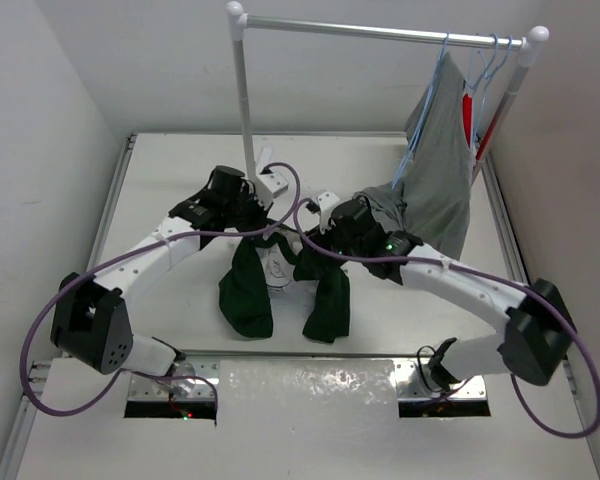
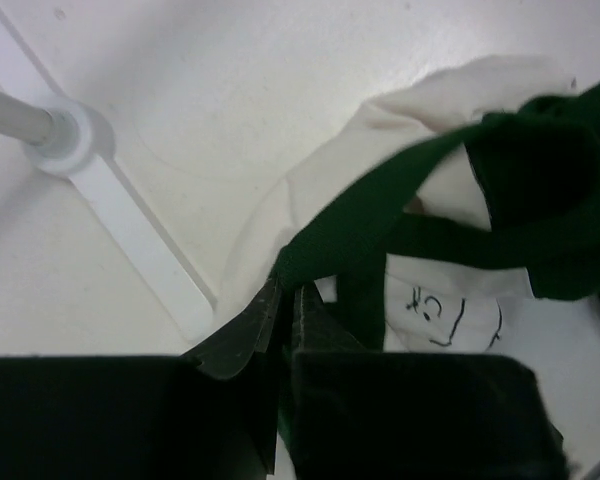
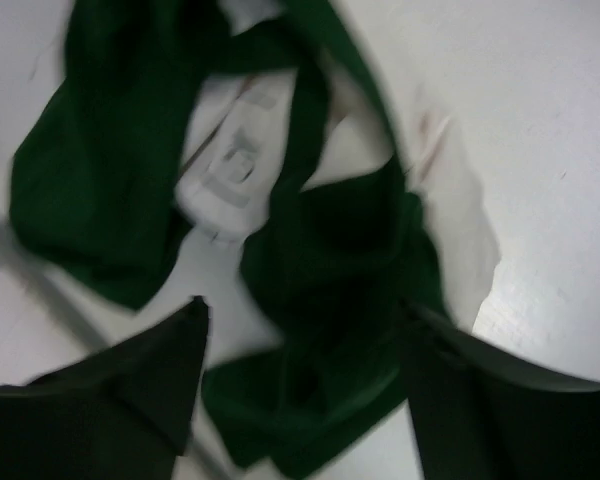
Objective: Place the t-shirt on the hanger
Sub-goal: Pick up the hanger from the clothesline.
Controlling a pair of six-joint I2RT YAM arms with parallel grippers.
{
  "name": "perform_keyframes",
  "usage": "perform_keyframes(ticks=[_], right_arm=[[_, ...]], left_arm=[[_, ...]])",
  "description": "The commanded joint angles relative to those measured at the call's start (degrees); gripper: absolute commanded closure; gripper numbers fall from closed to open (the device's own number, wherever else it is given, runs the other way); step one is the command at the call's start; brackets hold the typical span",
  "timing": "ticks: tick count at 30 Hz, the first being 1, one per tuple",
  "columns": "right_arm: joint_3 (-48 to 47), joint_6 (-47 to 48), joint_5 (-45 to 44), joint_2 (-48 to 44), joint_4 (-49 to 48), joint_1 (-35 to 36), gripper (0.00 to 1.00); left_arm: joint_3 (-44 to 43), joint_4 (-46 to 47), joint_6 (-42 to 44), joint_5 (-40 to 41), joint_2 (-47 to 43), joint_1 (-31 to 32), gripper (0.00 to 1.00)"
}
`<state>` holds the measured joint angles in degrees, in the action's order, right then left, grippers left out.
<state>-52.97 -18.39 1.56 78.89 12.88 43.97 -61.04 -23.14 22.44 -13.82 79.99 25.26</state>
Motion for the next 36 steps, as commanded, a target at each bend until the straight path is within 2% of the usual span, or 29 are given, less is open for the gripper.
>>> perform_keyframes(ticks=[1,2,3,8,11,13,15,16,17,18,19,20,22,25,30,33,36], right_arm=[[-6.24,3.54,-1.82,-7.07,9.92,3.49,0.24],[-7.49,3.54,-2.96,-8.22,12.14,4.02,0.14],[-8.72,3.19,-3.93,-10.32,14.25,4.11,0.09],[-16.8,5.46,-5.51,-15.17,21.56,4.11,0.06],[-22.86,7.49,-4.91,-17.01,21.4,4.11,0.12],[-29.86,7.93,-1.84,-16.24,20.86,4.11,0.21],[-36.55,8.54,-3.57,-13.87,23.05,4.11,0.28],[-44.25,9.16,-7.06,-10.2,26.54,4.11,0.31],[-47.98,10.82,-16.32,-8.07,28.14,4.02,0.29],[-51.67,11.97,-21.2,-5.96,29.47,4.02,0.26],[-57.71,13.37,-25.6,-3.94,30.87,3.94,0.18],[-60.12,16.17,-33.39,-0.35,30.97,3.15,0.16],[-66.17,19.34,-39.5,4.14,31.06,-1.04,0.12],[-69.37,20.94,-43.13,7.15,31.06,-7.64,0.12],[-66.3,20.94,-44.19,8.12,29.13,-12.93,0.13],[-62.88,18.83,-35.97,8.47,28.6,-19.5,0.16],[-63.65,14.44,-30.85,11.27,30.78,-23.56,0.17]], left_arm=[[-0.4,-1.03,0.15,-1.29,-0.88,-1.26,1.0],[-0.49,-1.03,0.15,-1.21,-1.41,-1.52,1.0],[-0.4,-1.03,-0.02,-1.2,-1.59,-1.96,1.0],[0.65,-0.68,-0.37,-1.73,-2.03,-2.75,1.0],[1.09,-0.68,-0.11,-1.56,-2.11,-2.76,1.0],[1.44,-0.07,-0.02,-0.94,-2.29,-2.76,1.0],[1.53,0.2,-0.2,-0.85,-2.47,-2.76,1.0],[1.53,0.28,-0.11,-0.94,-2.64,-2.76,1.0],[1.62,0.28,-0.2,-1.03,-2.73,-2.76,1.0],[1.62,0.28,-0.2,-1.03,-2.82,-2.76,1.0],[1.97,0.46,-0.11,-0.94,-3.34,-2.76,1.0],[2.32,0.72,-0.02,-0.68,-3.61,-2.76,1.0],[3.02,1.34,-0.02,-0.59,-4.4,-2.76,1.0],[3.12,1.25,-0.02,-0.77,-5.01,-2.76,1.0],[3.38,1.87,0.06,-0.06,-6.6,-2.76,1.0],[3.47,1.34,0.42,-1.47,-6.95,-2.76,1.0],[3.56,1.43,0.5,-1.21,-6.77,-2.76,1.0]])
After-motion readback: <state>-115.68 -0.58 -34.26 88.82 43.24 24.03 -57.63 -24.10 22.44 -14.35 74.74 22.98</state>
